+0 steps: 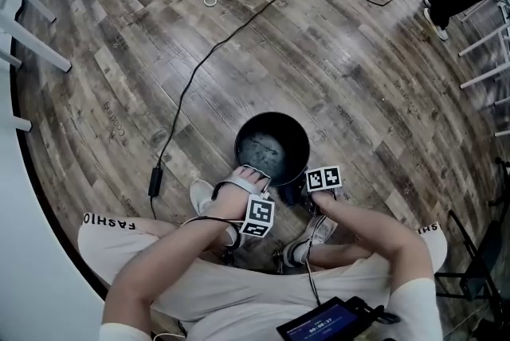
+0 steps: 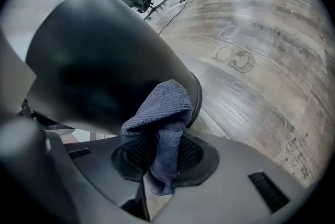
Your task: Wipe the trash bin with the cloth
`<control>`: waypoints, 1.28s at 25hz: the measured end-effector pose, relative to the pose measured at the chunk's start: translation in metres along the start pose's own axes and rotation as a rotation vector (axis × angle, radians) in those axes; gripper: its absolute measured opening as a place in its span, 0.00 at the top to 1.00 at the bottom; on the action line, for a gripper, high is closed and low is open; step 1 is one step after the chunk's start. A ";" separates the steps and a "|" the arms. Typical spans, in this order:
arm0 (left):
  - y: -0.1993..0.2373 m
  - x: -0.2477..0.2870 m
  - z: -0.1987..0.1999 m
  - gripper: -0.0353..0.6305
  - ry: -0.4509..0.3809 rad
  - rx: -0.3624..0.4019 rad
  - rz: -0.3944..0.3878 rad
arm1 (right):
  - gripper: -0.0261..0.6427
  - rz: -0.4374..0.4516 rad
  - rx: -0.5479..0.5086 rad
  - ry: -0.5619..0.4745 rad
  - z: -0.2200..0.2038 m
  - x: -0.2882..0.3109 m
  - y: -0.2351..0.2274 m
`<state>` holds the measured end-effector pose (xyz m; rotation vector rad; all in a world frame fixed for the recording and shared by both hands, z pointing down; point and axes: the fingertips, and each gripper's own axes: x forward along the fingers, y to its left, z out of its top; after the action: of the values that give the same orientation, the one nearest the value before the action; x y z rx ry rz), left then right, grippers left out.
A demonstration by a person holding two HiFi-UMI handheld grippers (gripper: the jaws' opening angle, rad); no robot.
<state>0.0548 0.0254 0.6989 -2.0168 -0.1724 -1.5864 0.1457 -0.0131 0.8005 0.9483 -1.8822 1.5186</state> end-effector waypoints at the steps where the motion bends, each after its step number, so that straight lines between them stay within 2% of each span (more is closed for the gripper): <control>1: 0.001 0.000 0.001 0.82 -0.003 -0.001 0.003 | 0.84 -0.002 0.005 -0.002 -0.002 0.007 -0.006; 8: 0.005 0.001 0.005 0.82 -0.022 -0.012 0.007 | 0.84 -0.052 0.071 -0.028 -0.016 0.057 -0.052; 11: 0.007 0.002 0.003 0.82 -0.020 -0.018 0.015 | 0.84 -0.077 0.116 -0.075 -0.010 0.058 -0.056; 13: 0.005 0.003 0.003 0.82 -0.019 -0.018 0.016 | 0.84 -0.101 0.123 -0.053 -0.011 0.054 -0.053; 16: 0.003 0.003 0.006 0.82 -0.032 -0.026 0.006 | 0.84 -0.105 0.100 0.007 -0.011 0.029 -0.037; 21: -0.004 0.000 0.000 0.69 -0.041 0.005 -0.031 | 0.84 -0.077 0.107 0.019 -0.006 -0.024 -0.006; 26: 0.000 0.001 -0.023 0.69 0.006 0.009 -0.036 | 0.84 0.003 0.130 -0.004 -0.001 -0.071 0.048; 28: -0.001 0.000 -0.026 0.69 0.029 0.045 -0.035 | 0.84 0.042 0.128 -0.010 0.000 -0.085 0.073; 30: -0.004 0.002 -0.029 0.79 0.062 0.105 -0.023 | 0.84 0.080 0.118 -0.018 0.000 -0.093 0.098; 32: -0.004 0.003 -0.029 0.80 0.065 0.125 -0.019 | 0.84 0.103 0.110 -0.027 0.000 -0.098 0.115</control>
<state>0.0293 0.0137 0.7077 -1.8710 -0.2604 -1.6098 0.1138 0.0187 0.6561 0.9368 -1.9090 1.6932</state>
